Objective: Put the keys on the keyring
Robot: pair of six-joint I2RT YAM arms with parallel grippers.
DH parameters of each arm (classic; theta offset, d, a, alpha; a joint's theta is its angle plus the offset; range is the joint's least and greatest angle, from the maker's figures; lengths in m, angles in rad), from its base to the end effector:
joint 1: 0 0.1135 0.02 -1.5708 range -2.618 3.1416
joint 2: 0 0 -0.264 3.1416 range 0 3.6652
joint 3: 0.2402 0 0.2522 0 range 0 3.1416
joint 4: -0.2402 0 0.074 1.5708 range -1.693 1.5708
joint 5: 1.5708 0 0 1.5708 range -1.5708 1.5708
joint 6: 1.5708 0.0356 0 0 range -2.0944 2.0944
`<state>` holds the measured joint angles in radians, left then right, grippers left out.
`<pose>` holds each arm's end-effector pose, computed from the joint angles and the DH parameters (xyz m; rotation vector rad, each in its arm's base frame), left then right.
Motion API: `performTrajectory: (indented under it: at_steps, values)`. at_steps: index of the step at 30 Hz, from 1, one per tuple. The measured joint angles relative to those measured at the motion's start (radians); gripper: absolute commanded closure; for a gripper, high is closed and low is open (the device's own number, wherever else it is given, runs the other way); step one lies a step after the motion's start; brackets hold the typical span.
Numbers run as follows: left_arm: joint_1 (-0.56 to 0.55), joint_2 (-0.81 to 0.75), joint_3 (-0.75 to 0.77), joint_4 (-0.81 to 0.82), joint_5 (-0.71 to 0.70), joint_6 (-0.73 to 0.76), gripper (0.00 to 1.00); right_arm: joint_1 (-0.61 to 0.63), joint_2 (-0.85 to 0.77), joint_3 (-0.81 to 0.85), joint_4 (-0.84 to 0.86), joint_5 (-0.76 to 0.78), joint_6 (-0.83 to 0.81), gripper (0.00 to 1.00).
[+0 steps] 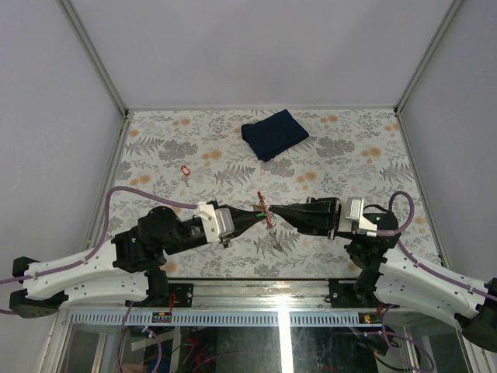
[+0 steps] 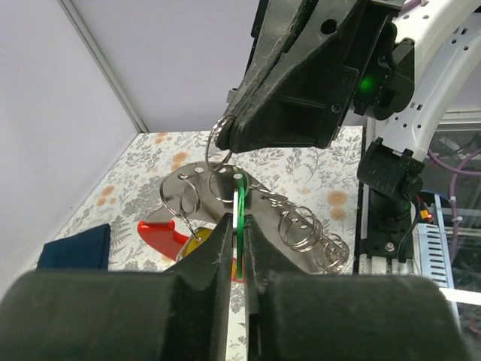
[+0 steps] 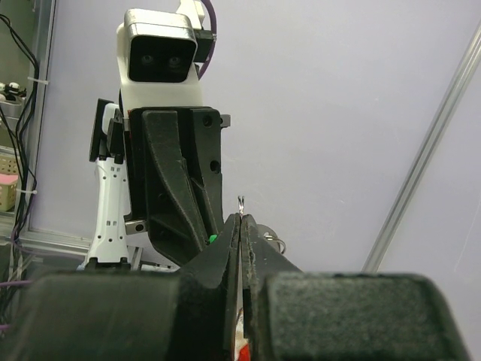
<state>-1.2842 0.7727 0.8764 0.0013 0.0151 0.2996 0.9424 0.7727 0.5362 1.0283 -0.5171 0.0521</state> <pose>0.0496 -0.1703 0.3943 1.0895 1.0575 -0.8073 0.0780 0.1373 0.3734 -0.8151 0.5034 1.1231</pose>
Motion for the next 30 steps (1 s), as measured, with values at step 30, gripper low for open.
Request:
performTrajectory:
  at_steps: [30]
  values:
    - [0.0, 0.02, 0.075, -0.089, -0.023, 0.003, 1.0, 0.0, -0.047, 0.007, -0.127, -0.018, -0.091, 1.0]
